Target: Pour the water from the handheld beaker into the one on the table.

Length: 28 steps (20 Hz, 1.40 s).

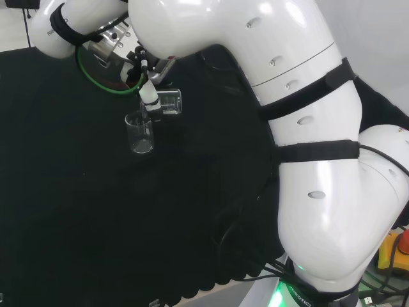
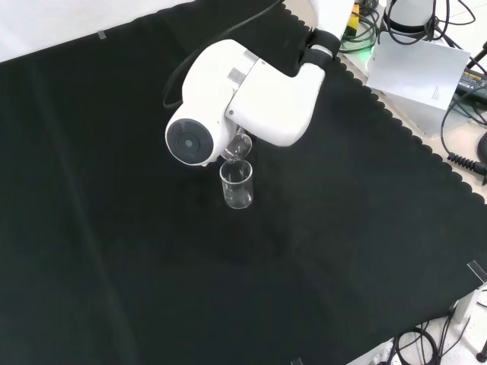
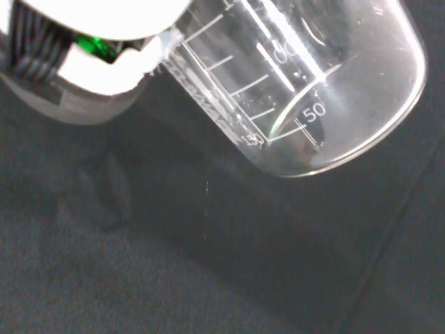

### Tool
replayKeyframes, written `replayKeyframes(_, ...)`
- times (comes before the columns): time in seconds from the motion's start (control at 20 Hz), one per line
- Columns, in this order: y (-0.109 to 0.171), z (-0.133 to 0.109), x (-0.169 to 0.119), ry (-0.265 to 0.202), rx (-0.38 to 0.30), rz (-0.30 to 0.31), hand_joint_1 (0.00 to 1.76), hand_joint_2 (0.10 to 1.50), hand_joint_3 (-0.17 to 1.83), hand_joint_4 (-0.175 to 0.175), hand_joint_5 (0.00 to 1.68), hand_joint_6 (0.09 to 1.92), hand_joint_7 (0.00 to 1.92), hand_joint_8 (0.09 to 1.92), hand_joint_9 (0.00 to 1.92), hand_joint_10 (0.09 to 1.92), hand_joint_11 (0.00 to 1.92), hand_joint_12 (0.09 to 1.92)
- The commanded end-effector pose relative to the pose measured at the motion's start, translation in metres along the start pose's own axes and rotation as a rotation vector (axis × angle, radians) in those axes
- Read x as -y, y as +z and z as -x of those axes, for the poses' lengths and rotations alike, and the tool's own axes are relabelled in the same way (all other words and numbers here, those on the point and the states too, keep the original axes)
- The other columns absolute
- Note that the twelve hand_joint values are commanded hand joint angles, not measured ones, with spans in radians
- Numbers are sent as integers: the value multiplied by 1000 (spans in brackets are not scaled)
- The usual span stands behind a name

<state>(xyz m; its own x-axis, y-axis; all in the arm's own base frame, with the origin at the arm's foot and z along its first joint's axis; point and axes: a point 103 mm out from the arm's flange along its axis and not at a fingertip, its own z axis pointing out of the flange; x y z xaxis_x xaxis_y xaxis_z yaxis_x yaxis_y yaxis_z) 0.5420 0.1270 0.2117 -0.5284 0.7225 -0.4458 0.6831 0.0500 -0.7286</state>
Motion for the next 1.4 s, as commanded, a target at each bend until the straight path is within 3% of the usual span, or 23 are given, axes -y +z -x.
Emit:
replayKeyframes(0.05,-6,-3,0,6,19,-13,1118,732,520,175,1273,618,1707,87,1571,87,1140,876)
replayKeyframes(1.4,-9,-3,2,-3,11,-7,1116,732,524,175,1267,632,1708,87,1573,87,1142,869)
